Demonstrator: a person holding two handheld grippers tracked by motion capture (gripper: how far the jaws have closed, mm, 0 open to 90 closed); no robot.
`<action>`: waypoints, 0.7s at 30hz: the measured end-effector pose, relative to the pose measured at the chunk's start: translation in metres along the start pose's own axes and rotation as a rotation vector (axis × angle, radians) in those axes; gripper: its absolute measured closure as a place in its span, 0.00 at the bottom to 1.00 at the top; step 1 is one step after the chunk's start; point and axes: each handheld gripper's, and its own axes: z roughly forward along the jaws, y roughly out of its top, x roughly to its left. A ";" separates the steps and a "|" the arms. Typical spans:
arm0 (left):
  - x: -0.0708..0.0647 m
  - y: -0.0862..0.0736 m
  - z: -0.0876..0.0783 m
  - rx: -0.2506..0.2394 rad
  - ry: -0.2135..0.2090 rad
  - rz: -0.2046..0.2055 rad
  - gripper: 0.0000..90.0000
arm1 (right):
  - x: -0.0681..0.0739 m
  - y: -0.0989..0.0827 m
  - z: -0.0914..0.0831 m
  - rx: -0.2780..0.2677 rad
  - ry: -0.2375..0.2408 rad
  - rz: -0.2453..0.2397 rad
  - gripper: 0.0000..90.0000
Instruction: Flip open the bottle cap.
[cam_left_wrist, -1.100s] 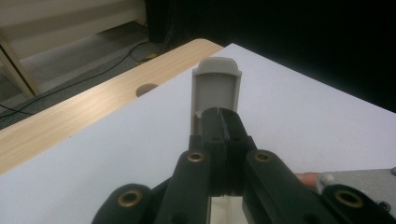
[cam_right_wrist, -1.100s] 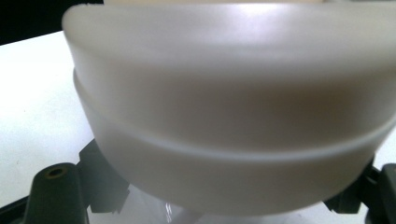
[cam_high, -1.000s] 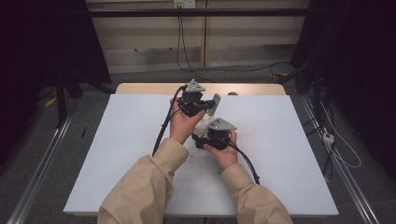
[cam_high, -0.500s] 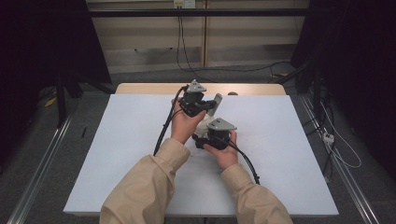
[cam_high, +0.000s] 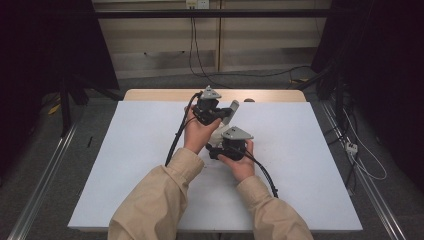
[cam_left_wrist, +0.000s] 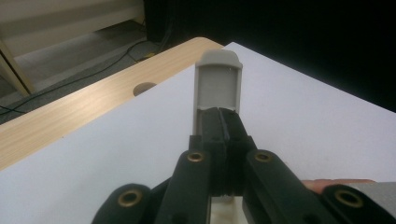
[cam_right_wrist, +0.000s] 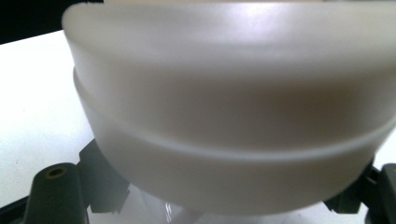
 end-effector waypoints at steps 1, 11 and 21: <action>0.000 0.000 0.000 -0.002 -0.002 -0.001 1.00 | 0.000 0.000 0.000 0.000 0.000 0.000 0.21; 0.000 -0.001 0.003 0.003 -0.007 0.002 1.00 | 0.000 0.000 0.000 0.000 0.001 0.001 0.21; 0.001 -0.001 0.006 0.001 -0.006 0.004 1.00 | 0.000 0.000 0.000 0.001 0.001 -0.001 0.21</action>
